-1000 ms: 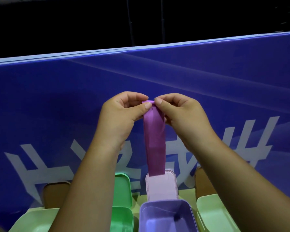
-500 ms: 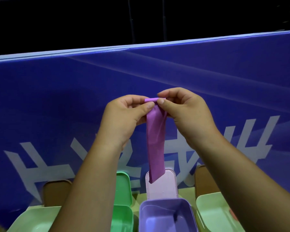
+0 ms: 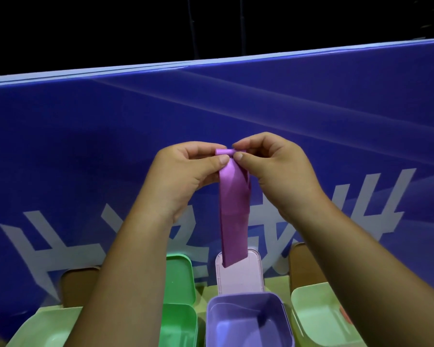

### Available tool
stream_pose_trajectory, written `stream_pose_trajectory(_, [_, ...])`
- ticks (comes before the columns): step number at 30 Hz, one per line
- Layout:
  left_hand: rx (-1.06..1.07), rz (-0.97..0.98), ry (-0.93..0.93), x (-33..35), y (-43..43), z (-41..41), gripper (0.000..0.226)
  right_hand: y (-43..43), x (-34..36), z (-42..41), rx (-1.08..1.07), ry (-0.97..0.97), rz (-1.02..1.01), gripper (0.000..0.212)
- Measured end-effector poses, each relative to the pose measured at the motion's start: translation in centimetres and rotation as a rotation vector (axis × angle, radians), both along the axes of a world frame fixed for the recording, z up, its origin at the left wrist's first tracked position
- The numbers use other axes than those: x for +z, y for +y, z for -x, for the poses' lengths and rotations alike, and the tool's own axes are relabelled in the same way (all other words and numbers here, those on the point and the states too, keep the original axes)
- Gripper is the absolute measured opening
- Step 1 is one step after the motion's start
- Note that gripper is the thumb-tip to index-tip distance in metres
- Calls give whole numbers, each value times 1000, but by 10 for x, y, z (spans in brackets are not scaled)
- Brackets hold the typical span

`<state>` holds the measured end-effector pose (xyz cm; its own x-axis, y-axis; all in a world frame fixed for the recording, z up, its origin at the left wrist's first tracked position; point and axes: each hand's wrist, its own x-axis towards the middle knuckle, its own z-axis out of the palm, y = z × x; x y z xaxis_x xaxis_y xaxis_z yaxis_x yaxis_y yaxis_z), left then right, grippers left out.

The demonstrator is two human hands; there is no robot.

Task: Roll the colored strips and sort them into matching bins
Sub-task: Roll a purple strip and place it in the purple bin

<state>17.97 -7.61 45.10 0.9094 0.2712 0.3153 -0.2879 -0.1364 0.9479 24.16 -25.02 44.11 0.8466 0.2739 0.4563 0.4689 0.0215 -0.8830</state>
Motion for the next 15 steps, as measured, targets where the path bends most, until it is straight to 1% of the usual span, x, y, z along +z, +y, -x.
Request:
stream_pose_trajectory(3, [5,39,-7,-1,-6,-1,20,1,-3,-1,-10,16,-14,11])
stream_pose_trajectory(7, [75,44,-27,-4,-11,-6,15,1,-5,-1,-6,19,-23,13])
stream_pose_trajectory(12, [107,19,-56,-8,-10,-9,14,0,-6,-3,26,90,-62,16])
stream_pose_trajectory(15, [99,8,-63,-8,-11,-10,16,-1,-5,-4,18,112,-24,14])
